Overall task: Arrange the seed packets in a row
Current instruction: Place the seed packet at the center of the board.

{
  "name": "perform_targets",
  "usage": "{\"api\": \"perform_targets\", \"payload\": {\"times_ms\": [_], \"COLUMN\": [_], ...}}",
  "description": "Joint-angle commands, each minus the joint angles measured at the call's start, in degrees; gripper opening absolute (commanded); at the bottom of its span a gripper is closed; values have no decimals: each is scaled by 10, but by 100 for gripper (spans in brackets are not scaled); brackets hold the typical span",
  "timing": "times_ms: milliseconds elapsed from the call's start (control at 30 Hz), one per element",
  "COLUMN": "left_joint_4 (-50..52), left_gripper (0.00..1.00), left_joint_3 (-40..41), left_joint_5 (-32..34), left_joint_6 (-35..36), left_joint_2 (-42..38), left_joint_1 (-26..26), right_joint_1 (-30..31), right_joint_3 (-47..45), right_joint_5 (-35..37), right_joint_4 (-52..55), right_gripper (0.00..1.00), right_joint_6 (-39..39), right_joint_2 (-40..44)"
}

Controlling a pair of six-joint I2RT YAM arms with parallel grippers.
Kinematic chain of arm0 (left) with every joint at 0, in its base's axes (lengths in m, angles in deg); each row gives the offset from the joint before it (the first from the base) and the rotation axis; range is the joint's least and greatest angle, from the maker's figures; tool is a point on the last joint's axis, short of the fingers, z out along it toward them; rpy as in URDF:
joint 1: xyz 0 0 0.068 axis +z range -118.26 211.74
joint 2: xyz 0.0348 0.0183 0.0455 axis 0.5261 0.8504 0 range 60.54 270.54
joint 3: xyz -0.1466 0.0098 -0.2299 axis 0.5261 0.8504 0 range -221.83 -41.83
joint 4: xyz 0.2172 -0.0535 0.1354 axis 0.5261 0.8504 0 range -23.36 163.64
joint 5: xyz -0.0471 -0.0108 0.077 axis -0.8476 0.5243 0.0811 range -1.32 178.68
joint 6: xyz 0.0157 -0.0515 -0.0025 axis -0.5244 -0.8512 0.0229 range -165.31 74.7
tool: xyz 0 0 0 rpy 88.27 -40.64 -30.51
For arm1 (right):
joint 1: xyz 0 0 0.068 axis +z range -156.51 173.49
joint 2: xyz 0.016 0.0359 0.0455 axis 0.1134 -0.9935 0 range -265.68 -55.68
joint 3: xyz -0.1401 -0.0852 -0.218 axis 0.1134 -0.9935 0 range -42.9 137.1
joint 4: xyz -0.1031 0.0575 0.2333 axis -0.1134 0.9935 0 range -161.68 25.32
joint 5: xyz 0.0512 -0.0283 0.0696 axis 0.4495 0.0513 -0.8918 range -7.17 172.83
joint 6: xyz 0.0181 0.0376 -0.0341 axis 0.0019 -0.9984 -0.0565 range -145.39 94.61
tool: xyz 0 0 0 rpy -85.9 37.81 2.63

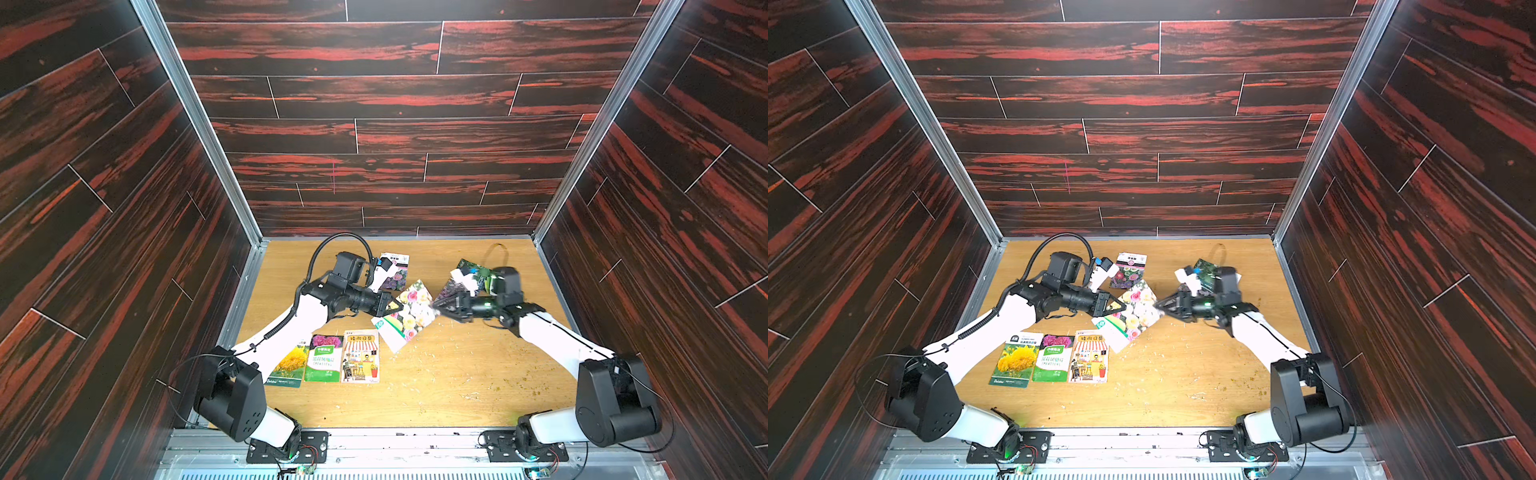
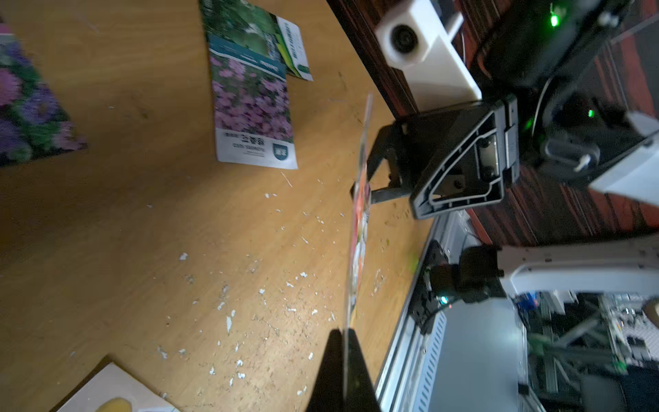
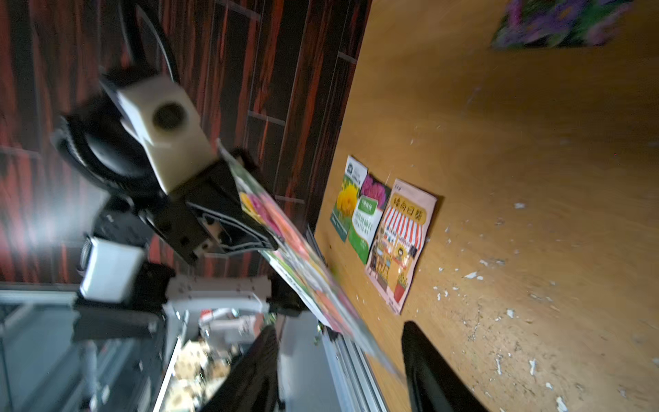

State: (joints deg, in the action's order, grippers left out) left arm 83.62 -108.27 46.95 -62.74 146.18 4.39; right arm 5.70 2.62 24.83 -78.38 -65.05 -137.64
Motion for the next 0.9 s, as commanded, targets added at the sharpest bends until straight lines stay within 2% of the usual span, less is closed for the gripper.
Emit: {"api": "perform_targets", "payload": {"times_ms": [0,133,200,267,500,733,800,833,867], "left_joint_4": [-194,-366,-486,-546,-559,-560,-558,-555,-551], "left_gripper": [0,0,0,0,0,0,0,0,0], "left_joint_3": [45,93,124,132,115,118,124,125,127], "left_joint_5": [93,152,180,198,217,205,205,205,208], "left_joint_6": [-153,-311,-398,-450,-475,-480,-479,-477,-474], "left_joint_2": [-13,24,46,69,84,84,81,79,77], "left_joint_1": [0,0,-1,-5,-18,-25,-25,-24,-24], "right_joint_1": [0,-1,1,2,8,52,60,61,64], "right_joint_3": [-34,-81,-94,-103,-86,-17,-5,1,6], "right_joint_5": [3,20,27,36,36,19,23,21,20], "right_joint_4": [-151,-295,-353,-392,-494,-575,-598,-598,-593], "right_gripper": [58,58,58,58,58,58,53,47,35], "right_joint_6": [-122,-211,-246,-264,-310,-351,-364,-365,-362], "right_joint_2": [-5,-22,-36,-46,-116,-191,-199,-200,-201]}}
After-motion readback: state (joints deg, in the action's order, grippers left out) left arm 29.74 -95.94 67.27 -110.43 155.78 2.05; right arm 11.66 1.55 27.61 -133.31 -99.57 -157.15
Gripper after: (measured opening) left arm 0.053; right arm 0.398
